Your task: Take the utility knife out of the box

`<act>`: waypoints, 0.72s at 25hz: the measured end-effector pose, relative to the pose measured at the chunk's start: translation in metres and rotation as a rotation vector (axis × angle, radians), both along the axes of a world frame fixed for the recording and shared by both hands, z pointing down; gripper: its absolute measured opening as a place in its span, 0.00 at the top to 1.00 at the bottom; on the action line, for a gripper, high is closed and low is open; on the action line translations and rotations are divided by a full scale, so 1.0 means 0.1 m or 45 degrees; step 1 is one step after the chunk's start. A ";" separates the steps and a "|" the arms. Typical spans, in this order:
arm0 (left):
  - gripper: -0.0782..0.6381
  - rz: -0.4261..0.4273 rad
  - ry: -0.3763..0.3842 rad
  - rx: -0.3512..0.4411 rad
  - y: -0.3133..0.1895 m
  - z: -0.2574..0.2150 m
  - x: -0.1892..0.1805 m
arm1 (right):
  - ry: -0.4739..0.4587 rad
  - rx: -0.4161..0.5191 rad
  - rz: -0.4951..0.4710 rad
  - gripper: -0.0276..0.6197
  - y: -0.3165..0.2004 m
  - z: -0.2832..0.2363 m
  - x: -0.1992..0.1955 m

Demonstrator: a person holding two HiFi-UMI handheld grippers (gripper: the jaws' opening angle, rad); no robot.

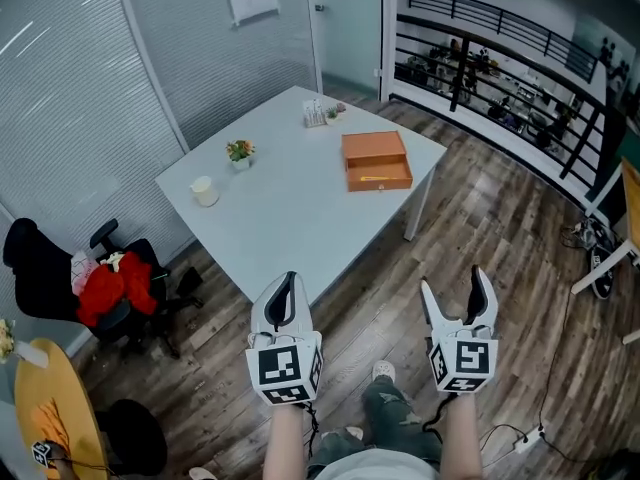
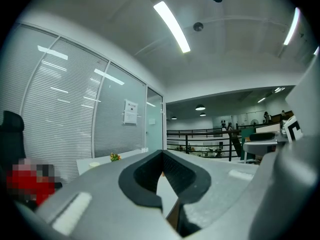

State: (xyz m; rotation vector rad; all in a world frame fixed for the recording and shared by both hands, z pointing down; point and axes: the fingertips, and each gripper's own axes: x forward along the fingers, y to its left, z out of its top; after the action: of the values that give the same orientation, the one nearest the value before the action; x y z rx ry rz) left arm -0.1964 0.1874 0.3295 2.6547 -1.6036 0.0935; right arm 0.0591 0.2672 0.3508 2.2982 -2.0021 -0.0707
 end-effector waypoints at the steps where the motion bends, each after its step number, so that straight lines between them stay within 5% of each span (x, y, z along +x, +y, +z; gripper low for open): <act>1: 0.89 -0.010 0.000 -0.001 -0.09 0.00 0.05 | 0.013 -0.003 -0.009 0.30 -0.10 -0.01 0.05; 18: 0.89 -0.102 -0.005 0.006 -1.36 -0.08 1.23 | 0.020 0.020 -0.109 0.31 -1.57 -0.12 1.27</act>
State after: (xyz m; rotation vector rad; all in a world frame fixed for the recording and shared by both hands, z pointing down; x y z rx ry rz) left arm -0.0731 0.0513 0.3215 2.5913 -1.7112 0.0928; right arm 0.1862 0.1100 0.3390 2.2129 -2.0989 -0.1106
